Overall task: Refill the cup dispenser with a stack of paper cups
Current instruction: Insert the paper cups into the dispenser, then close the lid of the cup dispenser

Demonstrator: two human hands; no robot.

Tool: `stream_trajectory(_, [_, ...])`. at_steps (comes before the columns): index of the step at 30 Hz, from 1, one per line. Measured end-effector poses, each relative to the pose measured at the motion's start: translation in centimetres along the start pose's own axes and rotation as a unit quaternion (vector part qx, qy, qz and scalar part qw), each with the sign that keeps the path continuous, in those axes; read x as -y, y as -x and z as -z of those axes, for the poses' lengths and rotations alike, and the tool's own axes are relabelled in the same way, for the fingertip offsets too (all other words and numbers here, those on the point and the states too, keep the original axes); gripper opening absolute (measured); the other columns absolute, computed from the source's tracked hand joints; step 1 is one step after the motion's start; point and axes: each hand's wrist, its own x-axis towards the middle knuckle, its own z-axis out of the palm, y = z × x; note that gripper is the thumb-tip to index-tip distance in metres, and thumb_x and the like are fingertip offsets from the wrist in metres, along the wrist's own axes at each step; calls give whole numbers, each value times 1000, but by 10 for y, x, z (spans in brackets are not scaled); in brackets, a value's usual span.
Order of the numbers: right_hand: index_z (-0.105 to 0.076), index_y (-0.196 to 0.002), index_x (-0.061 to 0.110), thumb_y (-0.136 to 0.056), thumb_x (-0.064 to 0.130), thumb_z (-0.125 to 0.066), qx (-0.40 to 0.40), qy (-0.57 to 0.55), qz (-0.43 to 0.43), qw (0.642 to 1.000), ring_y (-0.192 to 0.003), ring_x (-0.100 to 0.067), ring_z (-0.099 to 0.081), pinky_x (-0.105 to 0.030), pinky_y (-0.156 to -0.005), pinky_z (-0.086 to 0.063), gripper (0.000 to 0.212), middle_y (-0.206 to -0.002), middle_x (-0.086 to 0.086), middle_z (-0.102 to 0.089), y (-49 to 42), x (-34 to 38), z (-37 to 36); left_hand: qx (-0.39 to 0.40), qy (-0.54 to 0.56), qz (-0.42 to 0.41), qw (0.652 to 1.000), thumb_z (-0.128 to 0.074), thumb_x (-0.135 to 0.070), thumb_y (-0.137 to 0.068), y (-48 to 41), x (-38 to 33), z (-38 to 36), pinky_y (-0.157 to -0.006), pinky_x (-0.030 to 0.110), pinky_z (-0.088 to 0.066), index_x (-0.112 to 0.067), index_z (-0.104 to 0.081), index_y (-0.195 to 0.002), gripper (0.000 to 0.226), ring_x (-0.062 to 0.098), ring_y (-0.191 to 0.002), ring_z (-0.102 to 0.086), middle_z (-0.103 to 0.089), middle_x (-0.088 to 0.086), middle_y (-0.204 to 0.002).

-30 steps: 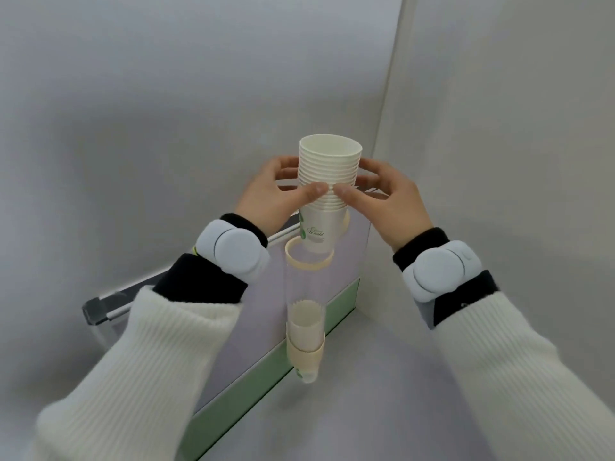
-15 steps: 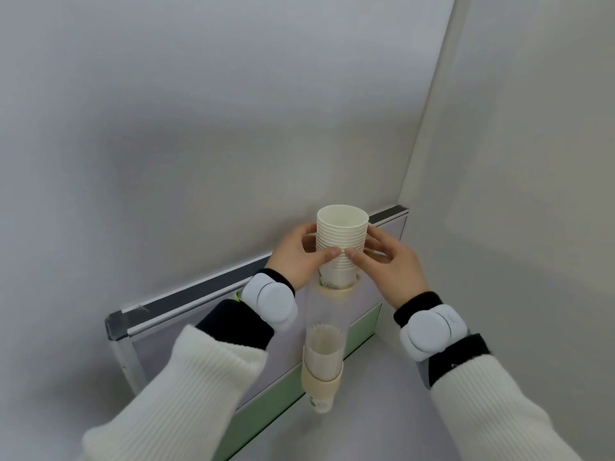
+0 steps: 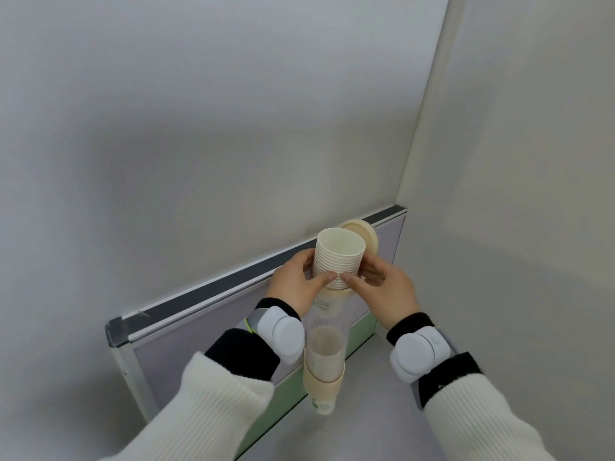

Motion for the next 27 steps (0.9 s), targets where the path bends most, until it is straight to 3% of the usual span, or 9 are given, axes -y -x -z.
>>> stream_trajectory(12, [-54, -124, 23, -74, 31, -72, -2, 68, 10, 998, -97, -8, -56, -18, -83, -40, 54, -116, 0, -65, 0, 1, -2, 4, -15, 9, 1000, -69, -28, -72, 0, 7, -1, -91, 24, -37, -17, -49, -123, 56, 13, -112, -53, -59, 3, -124])
stream_trajectory(17, [-48, -128, 22, -71, 33, -75, -11, 56, -1, 998, -104, -13, -55, -24, -87, -42, 64, -117, 2, -60, 5, -4, -5, 5, 3, -2, 1000, -73, -30, -68, 5, 15, -5, -93, 23, -37, -19, -45, -126, 65, 13, -117, -49, -57, -3, -123])
stream_trajectory(20, [-44, -132, 20, -70, 35, -75, -16, 41, -21, 999, -106, -15, -54, -30, -92, -43, 70, -125, -1, -57, 9, -9, -5, 2, 19, 15, 1000, -73, -28, -69, 9, 22, -6, -101, 26, -33, -17, -36, -133, 75, 12, -122, -45, -49, 1, -136])
stream_trajectory(27, [-53, -115, 30, -73, 27, -74, -74, -19, 7, 997, -98, -9, -59, -22, -84, -47, 47, -107, 2, -62, 4, -6, 0, -5, 4, 38, 999, -74, -32, -67, 17, 35, -5, -97, 26, -35, -19, -41, -129, 72, 15, -120, -47, -50, 3, -134])
